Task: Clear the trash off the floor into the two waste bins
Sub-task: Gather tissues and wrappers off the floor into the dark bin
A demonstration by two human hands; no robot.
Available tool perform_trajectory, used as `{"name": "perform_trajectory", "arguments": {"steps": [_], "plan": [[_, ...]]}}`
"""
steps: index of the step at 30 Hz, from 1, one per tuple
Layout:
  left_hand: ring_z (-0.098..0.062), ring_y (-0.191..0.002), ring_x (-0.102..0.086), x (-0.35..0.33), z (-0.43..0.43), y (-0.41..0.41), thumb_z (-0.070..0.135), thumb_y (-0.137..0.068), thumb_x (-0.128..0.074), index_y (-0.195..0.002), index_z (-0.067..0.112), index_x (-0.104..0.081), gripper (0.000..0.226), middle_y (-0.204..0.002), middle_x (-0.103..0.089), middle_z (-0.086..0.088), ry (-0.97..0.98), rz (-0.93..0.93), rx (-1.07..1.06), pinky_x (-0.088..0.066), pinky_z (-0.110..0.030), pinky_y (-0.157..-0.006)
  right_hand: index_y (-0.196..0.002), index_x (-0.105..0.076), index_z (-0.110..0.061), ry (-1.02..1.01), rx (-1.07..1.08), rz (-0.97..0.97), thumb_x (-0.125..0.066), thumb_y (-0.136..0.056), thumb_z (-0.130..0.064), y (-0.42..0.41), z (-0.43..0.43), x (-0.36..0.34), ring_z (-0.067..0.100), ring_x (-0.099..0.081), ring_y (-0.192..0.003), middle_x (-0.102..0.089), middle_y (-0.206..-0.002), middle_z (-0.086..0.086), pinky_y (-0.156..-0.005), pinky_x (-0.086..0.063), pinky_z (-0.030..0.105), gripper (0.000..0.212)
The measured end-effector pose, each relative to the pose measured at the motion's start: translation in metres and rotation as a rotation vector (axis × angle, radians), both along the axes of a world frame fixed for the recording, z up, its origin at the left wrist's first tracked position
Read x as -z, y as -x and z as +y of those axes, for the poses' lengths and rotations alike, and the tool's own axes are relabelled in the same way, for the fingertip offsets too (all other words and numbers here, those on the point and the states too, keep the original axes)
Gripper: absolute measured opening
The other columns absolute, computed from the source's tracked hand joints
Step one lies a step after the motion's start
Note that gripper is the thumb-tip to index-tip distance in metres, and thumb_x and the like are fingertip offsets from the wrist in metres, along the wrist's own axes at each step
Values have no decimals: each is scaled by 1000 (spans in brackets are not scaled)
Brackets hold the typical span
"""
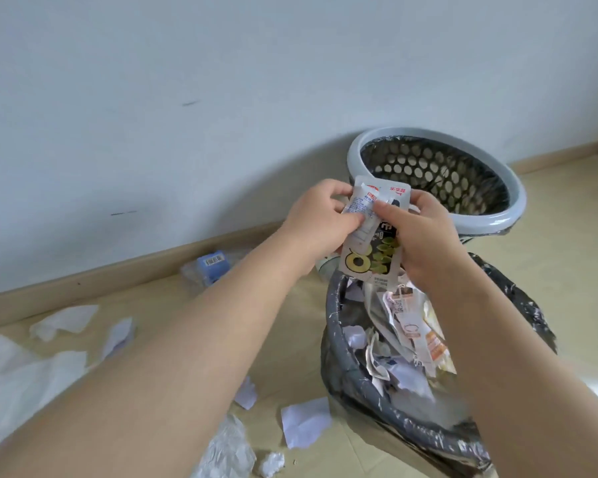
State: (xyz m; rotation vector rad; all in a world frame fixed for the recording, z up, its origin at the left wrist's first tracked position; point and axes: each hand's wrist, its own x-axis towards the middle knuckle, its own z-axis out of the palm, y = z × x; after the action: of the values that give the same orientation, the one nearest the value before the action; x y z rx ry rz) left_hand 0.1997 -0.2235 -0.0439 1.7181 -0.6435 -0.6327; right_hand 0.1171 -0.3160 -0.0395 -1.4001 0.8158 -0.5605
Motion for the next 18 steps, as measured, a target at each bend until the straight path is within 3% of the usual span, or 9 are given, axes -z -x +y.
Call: {"name": "perform_trajectory", "arguments": {"steps": [4, 8, 11, 14, 18], "plan": [[-22, -92, -66, 12, -17, 27, 18, -87, -63, -120, 21, -55, 35, -104, -69, -4, -49, 0, 22, -56, -41, -81, -98, -59, -12, -44, -185, 115, -59, -90, -9, 35, -32, 0, 24, -70, -82, -71, -92, 10, -73, -59, 42, 9], [-12, -85, -65, 23, -15, 38, 20, -90, -57, -113, 21, -61, 23, -95, -68, 5, -178, -160, 98, -56, -31, -79, -99, -66, -13, -17, -389, 321, -59, -88, -9, 65, -52, 10, 30, -69, -94, -73, -98, 13, -86, -54, 46, 13], [-8, -80, -60, 28, -10, 42, 23, -90, -56, -110, 22, -62, 21, -85, -64, 13, -260, -323, 110, -45, -14, -68, -98, -68, -16, 171, -574, 539, -67, -84, -14, 76, -57, 20, 21, -64, -82, -72, -97, 11, -73, -50, 34, 14], [-9, -82, -58, 33, -8, 45, 23, -90, -55, -107, 24, -63, 19, -81, -58, 16, -314, -415, 122, -45, -20, -70, -92, -67, -11, 384, -758, 770, -72, -80, -21, 79, -52, 34, 13, -56, -71, -67, -85, 5, -68, -46, 24, 16], [-7, -73, -54, 39, -5, 44, 20, -90, -54, -102, 23, -64, 17, -74, -58, 15, -339, -507, 127, -43, -22, -68, -94, -62, -5, 486, -855, 857, -73, -79, -24, 73, -40, 56, 14, -52, -72, -61, -83, 4, -71, -46, 28, 27]]}}
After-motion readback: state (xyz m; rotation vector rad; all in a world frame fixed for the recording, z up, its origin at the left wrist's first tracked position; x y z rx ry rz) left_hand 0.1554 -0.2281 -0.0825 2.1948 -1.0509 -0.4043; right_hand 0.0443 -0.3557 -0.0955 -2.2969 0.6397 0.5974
